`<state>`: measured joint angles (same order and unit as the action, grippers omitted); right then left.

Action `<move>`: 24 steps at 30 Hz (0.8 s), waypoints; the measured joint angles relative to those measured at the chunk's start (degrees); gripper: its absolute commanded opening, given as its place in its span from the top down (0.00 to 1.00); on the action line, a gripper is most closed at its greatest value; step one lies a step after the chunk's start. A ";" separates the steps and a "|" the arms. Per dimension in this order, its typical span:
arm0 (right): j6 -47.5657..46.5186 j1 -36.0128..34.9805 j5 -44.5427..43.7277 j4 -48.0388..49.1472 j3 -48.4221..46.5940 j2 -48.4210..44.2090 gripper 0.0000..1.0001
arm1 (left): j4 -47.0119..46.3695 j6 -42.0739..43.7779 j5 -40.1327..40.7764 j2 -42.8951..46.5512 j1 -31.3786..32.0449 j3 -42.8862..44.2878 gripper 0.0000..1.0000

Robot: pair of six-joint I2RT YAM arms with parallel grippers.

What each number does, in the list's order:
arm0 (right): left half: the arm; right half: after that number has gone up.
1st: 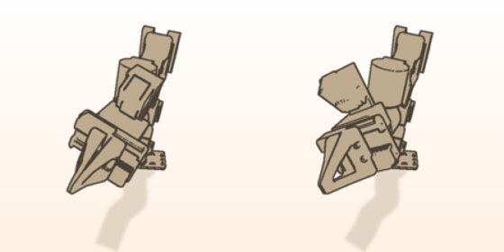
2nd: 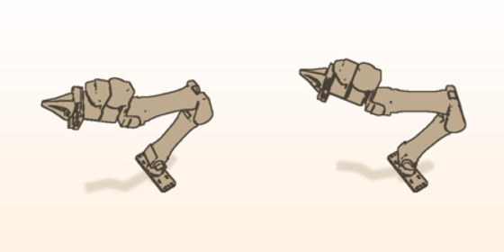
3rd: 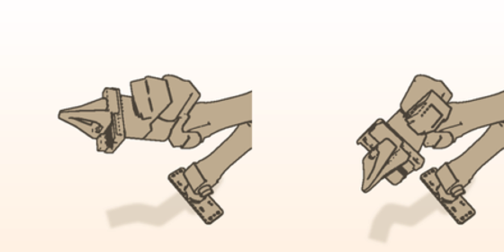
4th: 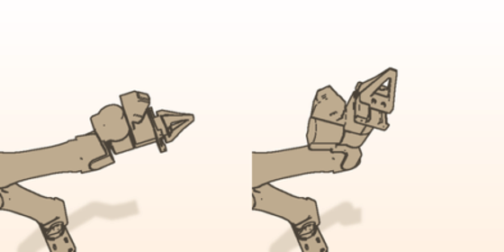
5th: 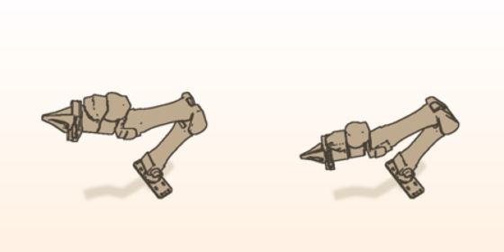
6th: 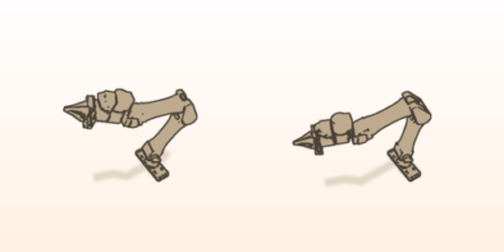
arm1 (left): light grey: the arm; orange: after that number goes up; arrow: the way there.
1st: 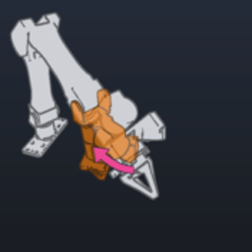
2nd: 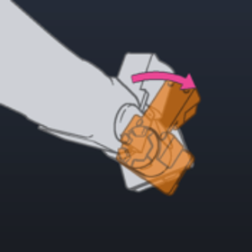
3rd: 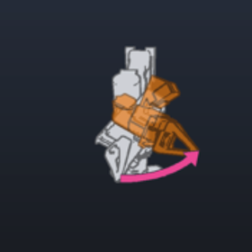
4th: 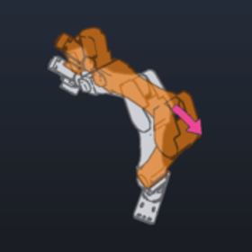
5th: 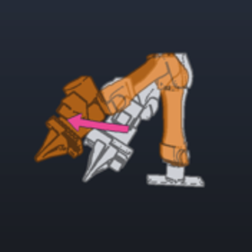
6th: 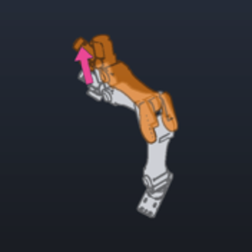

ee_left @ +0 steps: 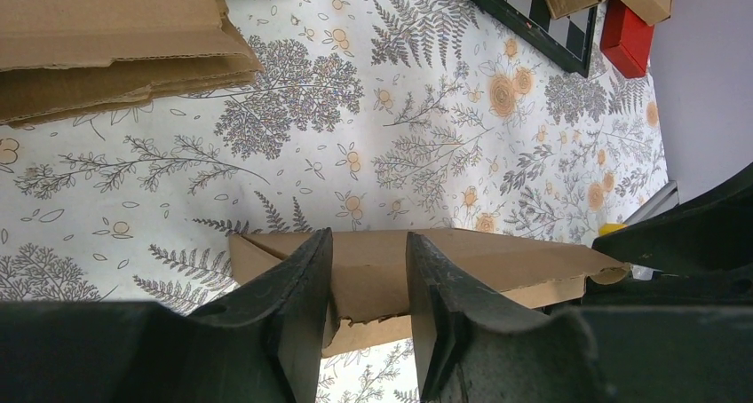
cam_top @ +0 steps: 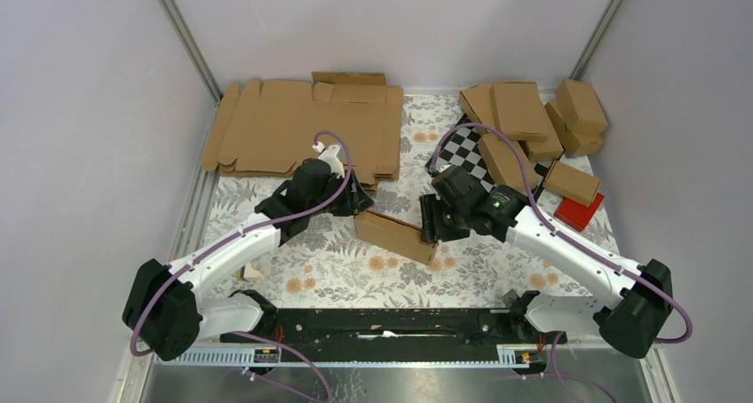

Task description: Fold the paper box

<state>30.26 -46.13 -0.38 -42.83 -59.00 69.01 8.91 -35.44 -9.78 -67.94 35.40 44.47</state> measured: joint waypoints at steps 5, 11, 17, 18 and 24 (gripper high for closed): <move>-0.52 0.00 -0.24 -1.62 -1.33 0.17 0.41 | 0.00 -0.24 0.63 0.00 0.39 -0.02 0.64; -1.09 0.00 -0.70 -4.35 -2.29 0.28 0.52 | 0.00 -0.44 1.05 0.00 0.55 -0.02 0.64; -1.03 0.00 -0.63 -5.51 -2.29 0.26 0.66 | 0.00 -0.44 1.18 0.00 0.63 -0.02 0.64; -0.96 0.00 -0.57 -5.51 -2.29 0.26 0.68 | 0.00 -0.44 1.22 0.00 0.68 -0.02 0.64; 0.44 0.00 -0.17 -4.44 -2.29 0.13 0.75 | 0.00 -0.46 1.40 0.00 0.87 -0.02 0.64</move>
<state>30.70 -46.13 -0.56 -47.27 -61.30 69.14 8.91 -35.90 -8.38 -67.94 36.27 44.45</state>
